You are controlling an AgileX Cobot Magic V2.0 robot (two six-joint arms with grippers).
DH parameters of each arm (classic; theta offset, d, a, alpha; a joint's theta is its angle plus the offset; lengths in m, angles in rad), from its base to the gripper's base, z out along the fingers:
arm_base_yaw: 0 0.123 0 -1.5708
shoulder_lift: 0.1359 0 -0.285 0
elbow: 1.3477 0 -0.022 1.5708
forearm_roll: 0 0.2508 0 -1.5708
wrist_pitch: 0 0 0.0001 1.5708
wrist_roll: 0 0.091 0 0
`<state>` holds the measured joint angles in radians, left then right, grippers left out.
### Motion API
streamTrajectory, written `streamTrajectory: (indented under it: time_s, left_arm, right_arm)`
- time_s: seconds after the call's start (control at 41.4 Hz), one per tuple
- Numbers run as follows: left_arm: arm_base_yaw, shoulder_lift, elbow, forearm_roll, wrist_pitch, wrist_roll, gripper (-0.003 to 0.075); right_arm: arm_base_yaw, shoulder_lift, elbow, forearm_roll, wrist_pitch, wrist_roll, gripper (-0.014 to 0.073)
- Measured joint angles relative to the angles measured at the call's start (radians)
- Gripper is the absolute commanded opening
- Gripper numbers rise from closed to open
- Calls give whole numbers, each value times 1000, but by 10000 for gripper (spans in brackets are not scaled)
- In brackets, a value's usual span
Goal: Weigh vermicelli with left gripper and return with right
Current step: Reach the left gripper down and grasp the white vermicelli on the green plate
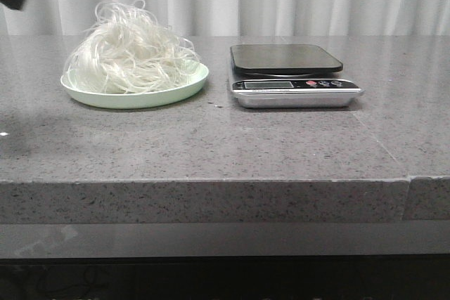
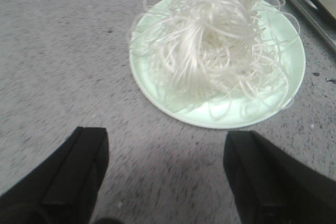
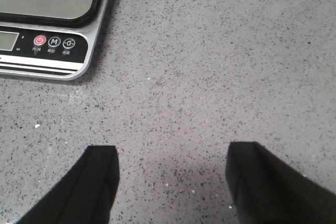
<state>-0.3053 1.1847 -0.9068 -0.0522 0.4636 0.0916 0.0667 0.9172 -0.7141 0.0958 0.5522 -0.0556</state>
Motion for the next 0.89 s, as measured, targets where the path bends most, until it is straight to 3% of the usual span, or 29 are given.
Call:
streamTrajectory:
  time_s: [0.58, 0.894]
  left_arm:
    - [-30, 470, -270, 0, -103, 0, 519]
    - [-32, 508, -295, -4, -117, 0, 229]
  right_arm:
    - [0, 0, 0, 0, 0, 0, 540]
    - [0, 0, 0, 0, 0, 0, 540]
